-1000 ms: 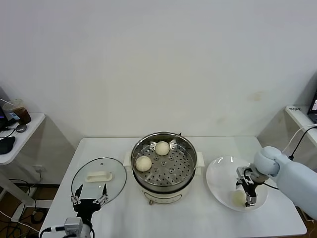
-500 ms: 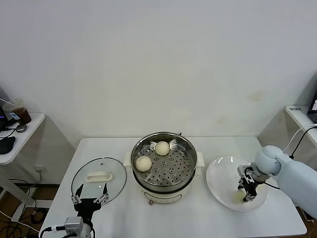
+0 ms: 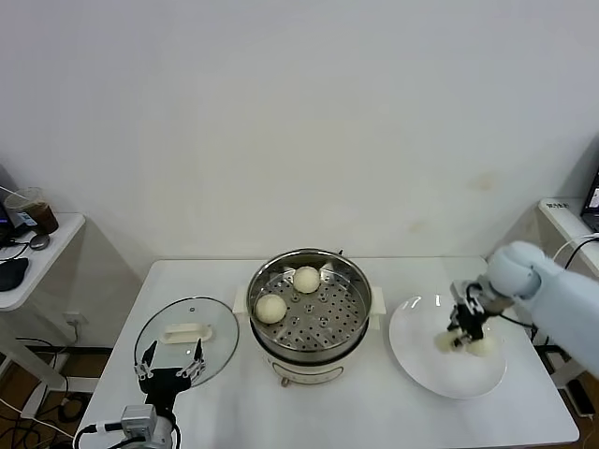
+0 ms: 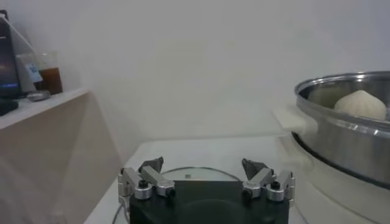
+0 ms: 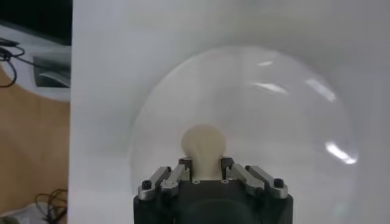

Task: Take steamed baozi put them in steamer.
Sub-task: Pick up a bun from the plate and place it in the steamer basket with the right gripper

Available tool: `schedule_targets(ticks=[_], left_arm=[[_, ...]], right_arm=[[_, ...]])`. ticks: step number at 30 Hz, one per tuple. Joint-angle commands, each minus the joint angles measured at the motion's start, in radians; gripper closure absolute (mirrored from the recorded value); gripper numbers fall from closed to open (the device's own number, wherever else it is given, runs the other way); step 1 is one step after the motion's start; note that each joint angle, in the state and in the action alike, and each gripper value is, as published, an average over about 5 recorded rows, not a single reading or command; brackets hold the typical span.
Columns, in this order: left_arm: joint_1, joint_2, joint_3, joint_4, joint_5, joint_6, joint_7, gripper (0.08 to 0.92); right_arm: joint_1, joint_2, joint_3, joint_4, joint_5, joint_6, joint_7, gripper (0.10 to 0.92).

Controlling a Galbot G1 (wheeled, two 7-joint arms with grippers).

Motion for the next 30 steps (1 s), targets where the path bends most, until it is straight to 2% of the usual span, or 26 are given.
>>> schedule_targets(ticks=[1,5,7,9,14,19,23,30], left_arm=[[-0.002,0.0,-0.003,-0.004,-0.002,-0.003,-0.004,0.177],[-0.01,0.001,-0.015,-0.007,-0.005,-0.003,-0.008,0.177],[-0.013,0.001,-0.018,-0.008,-0.006,-0.003,-0.008,0.177],[-0.015,0.0,-0.02,-0.009,-0.007,-0.004,-0.01,0.177],[-0.017,-0.004,-0.018,-0.009,-0.006,-0.004,-0.011,0.177],[-0.016,-0.008,-0.019,-0.01,-0.006,-0.004,-0.013,0.177],[-0.017,-0.009,-0.02,-0.012,-0.006,-0.004,-0.013,0.177],[-0.016,-0.008,-0.018,-0.015,-0.006,-0.004,-0.012,0.177]], right_arm=[[0.434,0.154,-0.2,-0.04,0.148,0.004,-0.034,0.687],[0.535,0.256,-0.254,-0.067,0.21,0.032,-0.054,0.686],[0.581,0.309,-0.283,-0.081,0.252,0.095,-0.041,0.686],[0.607,0.355,-0.303,-0.095,0.273,0.195,-0.02,0.685],[0.622,0.453,-0.357,-0.119,0.207,0.487,0.029,0.686],[0.623,0.51,-0.428,-0.144,0.238,0.742,0.088,0.69],[0.604,0.538,-0.474,-0.119,0.149,0.91,0.116,0.686],[0.579,0.585,-0.547,-0.053,0.01,1.062,0.121,0.685]])
